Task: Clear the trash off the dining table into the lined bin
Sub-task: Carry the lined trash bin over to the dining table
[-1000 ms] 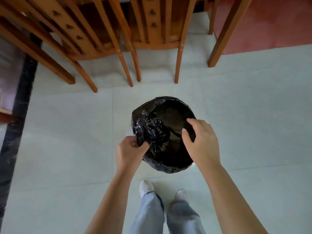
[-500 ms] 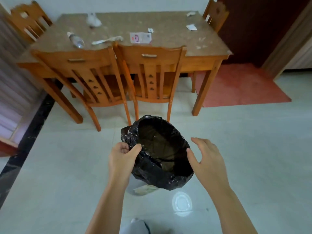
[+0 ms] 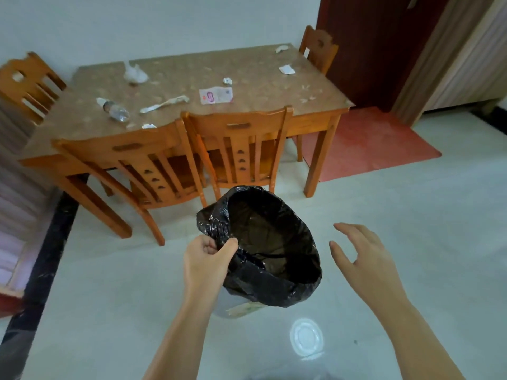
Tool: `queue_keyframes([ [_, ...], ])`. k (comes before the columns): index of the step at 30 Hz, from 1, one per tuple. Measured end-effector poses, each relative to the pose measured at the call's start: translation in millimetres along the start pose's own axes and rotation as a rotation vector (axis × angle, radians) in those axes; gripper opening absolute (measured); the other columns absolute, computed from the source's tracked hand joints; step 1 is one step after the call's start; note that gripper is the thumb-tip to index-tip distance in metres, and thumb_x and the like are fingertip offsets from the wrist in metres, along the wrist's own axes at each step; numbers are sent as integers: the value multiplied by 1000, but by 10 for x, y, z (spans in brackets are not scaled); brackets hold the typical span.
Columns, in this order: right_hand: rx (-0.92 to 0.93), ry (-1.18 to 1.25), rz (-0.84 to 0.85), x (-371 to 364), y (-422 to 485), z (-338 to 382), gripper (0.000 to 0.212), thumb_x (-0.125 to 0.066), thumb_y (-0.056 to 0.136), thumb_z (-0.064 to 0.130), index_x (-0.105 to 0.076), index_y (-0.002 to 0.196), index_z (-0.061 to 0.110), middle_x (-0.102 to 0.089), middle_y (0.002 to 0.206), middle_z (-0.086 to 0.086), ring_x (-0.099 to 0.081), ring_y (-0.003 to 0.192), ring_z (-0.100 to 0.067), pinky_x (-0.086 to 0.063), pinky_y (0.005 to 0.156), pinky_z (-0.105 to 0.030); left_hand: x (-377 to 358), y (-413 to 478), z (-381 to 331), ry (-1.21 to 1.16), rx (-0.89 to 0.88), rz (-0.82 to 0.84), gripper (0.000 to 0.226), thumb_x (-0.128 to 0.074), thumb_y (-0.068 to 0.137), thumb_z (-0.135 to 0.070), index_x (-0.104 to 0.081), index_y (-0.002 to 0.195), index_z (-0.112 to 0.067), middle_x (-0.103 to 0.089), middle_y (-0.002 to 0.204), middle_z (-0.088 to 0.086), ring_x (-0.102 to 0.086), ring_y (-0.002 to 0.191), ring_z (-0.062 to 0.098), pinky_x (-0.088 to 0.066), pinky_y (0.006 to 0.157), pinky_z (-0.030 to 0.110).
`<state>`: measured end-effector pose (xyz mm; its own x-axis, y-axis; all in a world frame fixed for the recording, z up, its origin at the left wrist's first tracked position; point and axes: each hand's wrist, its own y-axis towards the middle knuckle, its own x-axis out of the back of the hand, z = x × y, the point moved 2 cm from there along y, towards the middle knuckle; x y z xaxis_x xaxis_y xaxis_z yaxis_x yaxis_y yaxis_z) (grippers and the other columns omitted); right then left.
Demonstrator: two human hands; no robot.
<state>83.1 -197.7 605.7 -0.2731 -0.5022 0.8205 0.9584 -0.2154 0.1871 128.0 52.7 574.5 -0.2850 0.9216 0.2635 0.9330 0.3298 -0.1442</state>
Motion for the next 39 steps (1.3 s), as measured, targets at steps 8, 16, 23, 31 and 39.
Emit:
queue_keyframes([
  [8, -150, -38, -115, 172, 214, -503, 30, -63, 80, 18, -61, 109, 13, -65, 110, -6, -57, 104, -27, -42, 84, -31, -893, 109, -225, 142, -101, 165, 37, -68, 67, -36, -36, 61, -20, -30, 46, -12, -30, 44, 8, -27, 49, 28],
  [16, -257, -13, -211, 562, 980, -1551, 30, -61, 82, 22, -59, 112, 17, -63, 114, -3, -54, 108, -24, -43, 88, -36, -2479, 385, -709, 190, -188, 300, 34, -71, 69, -33, -40, 63, -19, -33, 54, -7, -33, 50, 13, -28, 50, 28],
  [23, -290, -61, -233, 1277, 1904, -2656, 29, -62, 80, 22, -60, 109, 17, -64, 111, -1, -56, 104, -22, -41, 81, -32, -4177, 680, -1294, 185, -259, 454, 36, -70, 71, -32, -37, 64, -20, -30, 55, -6, -31, 46, 5, -28, 47, 19],
  [31, -333, -69, -239, 1525, 3104, -3431, 28, -63, 80, 20, -61, 108, 17, -65, 109, -2, -58, 102, -24, -44, 82, -31, -5510, 1268, -1683, 51, -224, 544, 33, -73, 70, -30, -42, 66, -19, -34, 59, -7, -33, 53, 6, -31, 51, 19],
  [39, -386, -109, -233, 1596, 4805, -4068, 29, -59, 84, 24, -59, 112, 20, -62, 115, 0, -54, 109, -21, -44, 87, -35, -7027, 2470, -2088, 56, -162, 598, 41, -70, 59, -45, -36, 59, -23, -30, 54, -9, -32, 57, 18, -31, 58, 36],
])
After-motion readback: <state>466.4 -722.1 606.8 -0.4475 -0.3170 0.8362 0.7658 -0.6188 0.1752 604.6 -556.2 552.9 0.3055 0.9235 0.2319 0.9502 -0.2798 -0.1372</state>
